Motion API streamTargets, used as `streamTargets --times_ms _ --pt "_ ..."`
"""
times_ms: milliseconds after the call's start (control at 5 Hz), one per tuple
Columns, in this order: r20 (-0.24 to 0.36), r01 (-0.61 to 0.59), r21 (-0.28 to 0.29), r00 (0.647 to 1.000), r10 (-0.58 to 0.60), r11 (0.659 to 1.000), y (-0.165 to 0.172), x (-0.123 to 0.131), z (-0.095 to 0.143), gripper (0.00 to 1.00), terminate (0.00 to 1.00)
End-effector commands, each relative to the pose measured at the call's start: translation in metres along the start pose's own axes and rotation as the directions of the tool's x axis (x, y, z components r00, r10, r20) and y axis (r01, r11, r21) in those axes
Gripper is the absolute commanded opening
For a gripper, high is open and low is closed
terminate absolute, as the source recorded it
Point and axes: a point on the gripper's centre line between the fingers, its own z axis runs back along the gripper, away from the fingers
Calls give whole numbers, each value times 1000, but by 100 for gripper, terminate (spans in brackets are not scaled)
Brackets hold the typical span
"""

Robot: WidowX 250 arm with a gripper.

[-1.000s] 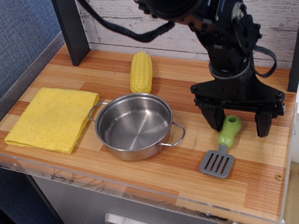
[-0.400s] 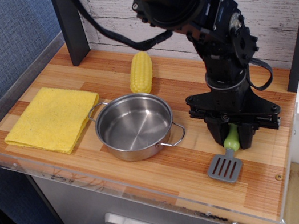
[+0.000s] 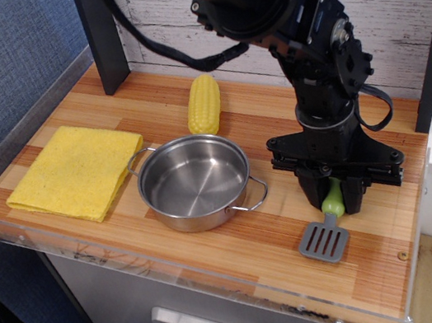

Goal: Pick up the spatula on to the yellow piece of cloth.

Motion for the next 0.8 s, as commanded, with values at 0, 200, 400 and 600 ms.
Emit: streamTargets --times_ms 0,200,400,600 --pt "101 48 2 994 -47 999 -2 8 59 0 0" --pt "95 45 -38 995 -41 998 0 10 71 0 0" --pt "103 34 -49 994 -28 998 6 14 87 0 0" --pt "104 9 -52 995 -4 999 21 16 107 0 0"
